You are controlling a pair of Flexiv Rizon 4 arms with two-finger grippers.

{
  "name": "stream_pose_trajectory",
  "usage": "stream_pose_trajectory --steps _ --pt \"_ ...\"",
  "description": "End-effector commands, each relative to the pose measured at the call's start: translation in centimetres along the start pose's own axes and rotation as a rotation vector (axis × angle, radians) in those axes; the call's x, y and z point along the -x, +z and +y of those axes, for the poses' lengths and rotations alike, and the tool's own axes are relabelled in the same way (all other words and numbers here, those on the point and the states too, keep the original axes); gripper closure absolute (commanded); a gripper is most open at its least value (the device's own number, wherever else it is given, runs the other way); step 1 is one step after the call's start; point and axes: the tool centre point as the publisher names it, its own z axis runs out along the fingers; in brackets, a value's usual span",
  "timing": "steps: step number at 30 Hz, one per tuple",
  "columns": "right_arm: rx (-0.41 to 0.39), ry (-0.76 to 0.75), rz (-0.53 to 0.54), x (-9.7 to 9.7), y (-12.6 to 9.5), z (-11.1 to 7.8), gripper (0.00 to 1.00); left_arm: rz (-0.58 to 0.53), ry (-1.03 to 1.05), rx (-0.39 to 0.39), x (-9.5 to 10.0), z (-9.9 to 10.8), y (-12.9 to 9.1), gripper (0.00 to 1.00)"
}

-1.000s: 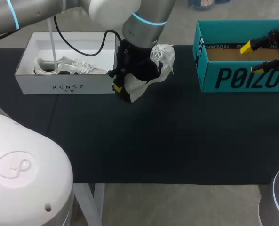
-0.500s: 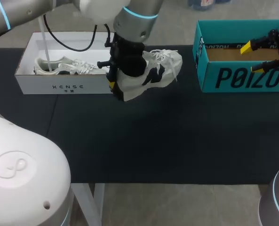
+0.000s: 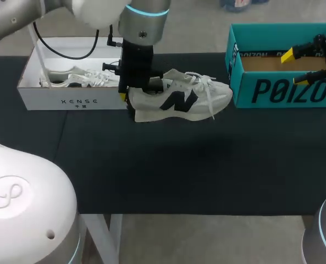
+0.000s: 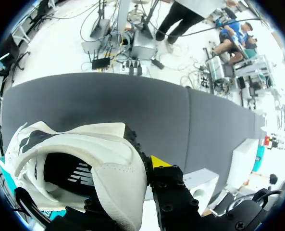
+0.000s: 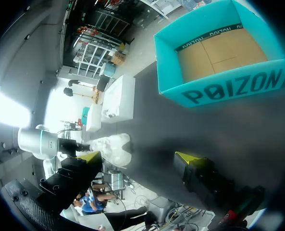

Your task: Take the shoe out of the shoebox, open the shoe tongue, remove and reinsert the insole, then place the shoe into the shoebox

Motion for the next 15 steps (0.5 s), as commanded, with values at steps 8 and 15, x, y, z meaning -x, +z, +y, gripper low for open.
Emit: stream_pose_trajectory --steps 8,15 --pt "0.000 0.000 -0.003 0.0 0.0 0.0 0.00 -0.086 0.070 0.120 -8.4 6.2 -0.8 1.00" --pt "0.000 0.000 -0.003 0.0 0.0 0.0 0.00 -0.053 0.036 0.096 -12.3 11.2 -0.2 1.00"
